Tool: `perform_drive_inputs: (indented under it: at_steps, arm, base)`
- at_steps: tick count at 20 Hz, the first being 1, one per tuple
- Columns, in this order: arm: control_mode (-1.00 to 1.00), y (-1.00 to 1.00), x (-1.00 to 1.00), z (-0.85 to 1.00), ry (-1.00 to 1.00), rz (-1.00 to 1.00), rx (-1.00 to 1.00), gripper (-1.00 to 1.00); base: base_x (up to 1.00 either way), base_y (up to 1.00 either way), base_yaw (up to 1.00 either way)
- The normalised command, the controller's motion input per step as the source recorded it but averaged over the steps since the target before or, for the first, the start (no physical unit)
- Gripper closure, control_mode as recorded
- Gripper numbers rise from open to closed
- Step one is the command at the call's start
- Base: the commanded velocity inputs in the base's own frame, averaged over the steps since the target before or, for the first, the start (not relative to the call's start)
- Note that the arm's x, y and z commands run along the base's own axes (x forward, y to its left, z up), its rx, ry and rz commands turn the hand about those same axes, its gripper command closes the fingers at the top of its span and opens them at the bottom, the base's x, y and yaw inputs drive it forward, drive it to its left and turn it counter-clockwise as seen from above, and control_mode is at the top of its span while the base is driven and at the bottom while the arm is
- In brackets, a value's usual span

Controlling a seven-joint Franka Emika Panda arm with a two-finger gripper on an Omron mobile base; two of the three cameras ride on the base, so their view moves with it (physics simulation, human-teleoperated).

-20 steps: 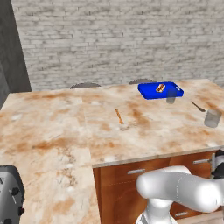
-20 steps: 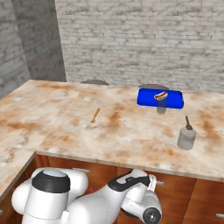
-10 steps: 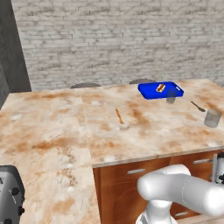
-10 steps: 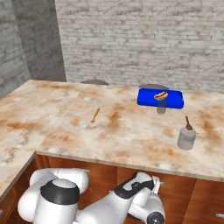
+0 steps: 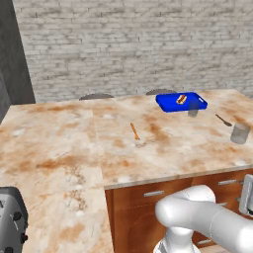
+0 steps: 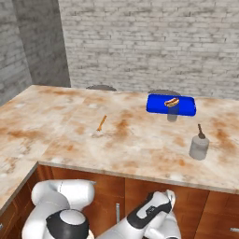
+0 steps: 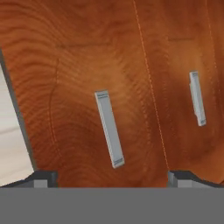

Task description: Take the tongs from the drawer on the right and place them on the dining counter next to the tray containing the hot dog.

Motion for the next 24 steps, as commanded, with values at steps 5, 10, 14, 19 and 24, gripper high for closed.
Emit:
perform_drive_inputs:
  at_steps: [5, 10, 14, 19, 24]
  arm:
    - [-1.00, 0.00, 0.22, -0.08, -0.13, 0.00, 0.02, -1.00]
    - [-1.00, -0.05, 0.31, -0.10, -0.09, 0.00, 0.03, -1.00]
    - [-1.00, -0.07, 0.36, -0.16, -0.04, 0.00, 0.01, -1.00]
    - [-1.00, -0.05, 0.33, -0.33, -0.04, 0.00, 0.00, -1.00]
    - [-1.00, 0.00, 0.26, -0.42, -0.08, 0.00, 0.00, -1.00]
  base:
    - [0.00, 0.00, 0.00]
    - [0.00, 0.00, 0.00]
    - [0.00, 0.00, 0.00]
    - [0.00, 0.00, 0.00]
    - [0.00, 0.00, 0.00]
